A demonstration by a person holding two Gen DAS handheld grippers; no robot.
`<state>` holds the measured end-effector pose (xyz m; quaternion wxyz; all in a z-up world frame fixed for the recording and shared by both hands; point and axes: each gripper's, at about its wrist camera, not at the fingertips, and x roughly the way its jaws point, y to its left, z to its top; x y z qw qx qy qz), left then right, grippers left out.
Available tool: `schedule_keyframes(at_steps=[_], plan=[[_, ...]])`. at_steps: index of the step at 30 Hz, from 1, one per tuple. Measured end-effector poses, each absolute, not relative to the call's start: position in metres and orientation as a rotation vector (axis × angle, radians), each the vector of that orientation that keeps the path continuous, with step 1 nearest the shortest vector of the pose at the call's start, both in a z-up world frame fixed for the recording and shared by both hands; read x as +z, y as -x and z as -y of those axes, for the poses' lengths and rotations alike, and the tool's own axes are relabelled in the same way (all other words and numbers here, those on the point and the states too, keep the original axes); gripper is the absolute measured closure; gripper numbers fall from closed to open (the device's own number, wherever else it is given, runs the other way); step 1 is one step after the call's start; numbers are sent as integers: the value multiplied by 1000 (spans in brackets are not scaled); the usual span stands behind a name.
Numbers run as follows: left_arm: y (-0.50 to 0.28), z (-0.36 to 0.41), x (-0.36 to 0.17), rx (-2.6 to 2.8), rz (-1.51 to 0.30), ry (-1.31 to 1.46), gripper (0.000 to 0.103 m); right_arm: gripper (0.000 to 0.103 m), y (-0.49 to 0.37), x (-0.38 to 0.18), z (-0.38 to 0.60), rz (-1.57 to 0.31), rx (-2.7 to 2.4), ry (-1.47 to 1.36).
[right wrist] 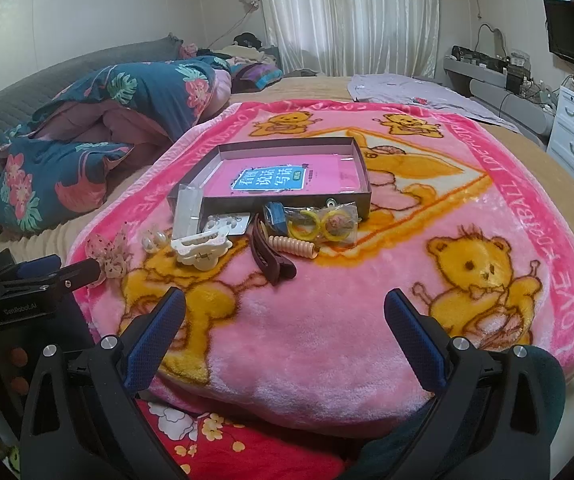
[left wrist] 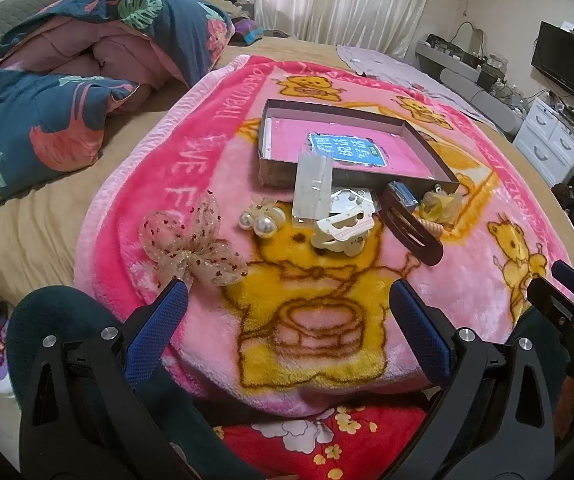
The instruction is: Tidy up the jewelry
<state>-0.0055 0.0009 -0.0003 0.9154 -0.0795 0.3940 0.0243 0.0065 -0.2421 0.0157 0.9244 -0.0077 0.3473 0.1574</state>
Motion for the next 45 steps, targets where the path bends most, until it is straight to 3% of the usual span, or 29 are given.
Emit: schedule_keyframes(at_steps=[45], plan=[[6, 0, 0, 47, -809, 167, 8, 4, -4, 19, 241, -705, 322, 8]])
